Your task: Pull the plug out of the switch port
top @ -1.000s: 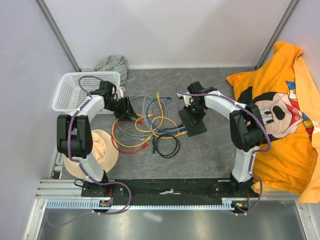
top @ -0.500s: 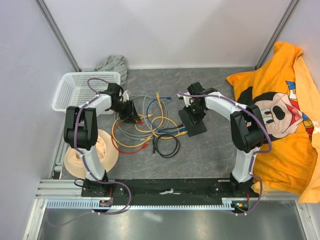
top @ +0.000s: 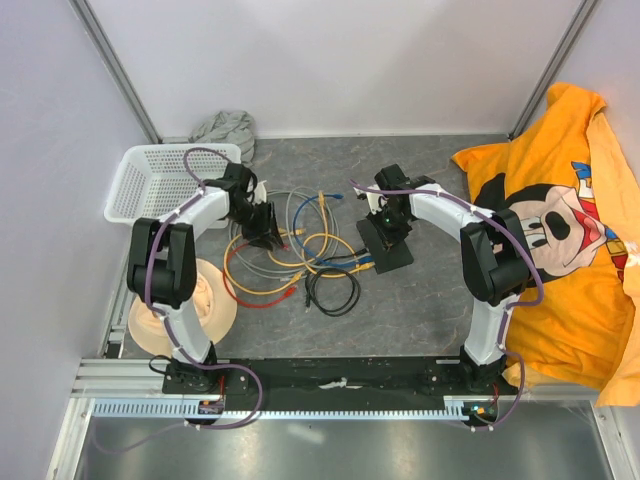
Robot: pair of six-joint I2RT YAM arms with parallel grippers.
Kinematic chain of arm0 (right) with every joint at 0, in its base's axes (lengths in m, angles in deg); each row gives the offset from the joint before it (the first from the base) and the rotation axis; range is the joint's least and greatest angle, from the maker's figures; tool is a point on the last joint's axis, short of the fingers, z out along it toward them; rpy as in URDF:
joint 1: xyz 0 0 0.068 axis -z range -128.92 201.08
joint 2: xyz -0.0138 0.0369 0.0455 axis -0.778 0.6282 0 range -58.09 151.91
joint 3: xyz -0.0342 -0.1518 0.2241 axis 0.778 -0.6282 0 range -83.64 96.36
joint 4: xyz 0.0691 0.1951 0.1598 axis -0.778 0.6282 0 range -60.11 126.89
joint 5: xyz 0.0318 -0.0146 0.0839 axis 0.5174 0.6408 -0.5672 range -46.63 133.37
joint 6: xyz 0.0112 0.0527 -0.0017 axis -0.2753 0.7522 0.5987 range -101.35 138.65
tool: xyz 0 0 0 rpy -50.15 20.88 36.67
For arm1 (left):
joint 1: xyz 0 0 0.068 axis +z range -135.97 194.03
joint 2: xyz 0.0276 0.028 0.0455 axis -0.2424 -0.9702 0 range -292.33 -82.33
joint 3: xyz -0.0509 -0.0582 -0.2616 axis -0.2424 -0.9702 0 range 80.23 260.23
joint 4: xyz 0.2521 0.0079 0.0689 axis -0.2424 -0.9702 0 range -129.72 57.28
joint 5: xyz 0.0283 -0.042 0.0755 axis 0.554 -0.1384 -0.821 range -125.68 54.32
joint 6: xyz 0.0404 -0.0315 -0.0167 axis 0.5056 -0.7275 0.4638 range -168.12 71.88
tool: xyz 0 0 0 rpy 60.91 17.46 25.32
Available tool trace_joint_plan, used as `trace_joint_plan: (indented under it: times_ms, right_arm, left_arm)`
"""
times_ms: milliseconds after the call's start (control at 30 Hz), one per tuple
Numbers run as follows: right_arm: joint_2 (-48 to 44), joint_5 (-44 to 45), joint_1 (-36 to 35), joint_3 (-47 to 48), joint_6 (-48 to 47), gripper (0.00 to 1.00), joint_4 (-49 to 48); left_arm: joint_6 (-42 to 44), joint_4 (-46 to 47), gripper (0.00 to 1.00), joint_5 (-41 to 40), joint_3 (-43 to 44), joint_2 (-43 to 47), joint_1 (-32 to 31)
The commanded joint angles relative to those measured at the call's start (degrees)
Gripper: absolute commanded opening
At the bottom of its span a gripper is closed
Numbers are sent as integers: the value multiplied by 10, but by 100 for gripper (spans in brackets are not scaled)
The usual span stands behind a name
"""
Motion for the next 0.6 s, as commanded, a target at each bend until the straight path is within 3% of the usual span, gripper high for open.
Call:
trace_joint_plan:
  times_ms: [0,167,400,567]
  right_arm:
    - [72,-17,-17,-31,0,9,-61]
    - [79,-20,-17,-17,-1,9,-55]
    - [76,-22,-16,-25,1,9,-60]
    - [68,-16,-17,-26,-1,9,-59]
  left_arm:
    - [94,-46,45,-13,-23,33,-54]
    - [94,-24,47,-77,-105,66,-63]
    - [124,-30,50,-92,-109,69,-47]
    - [148,-60,50,-190,-124,93,-30]
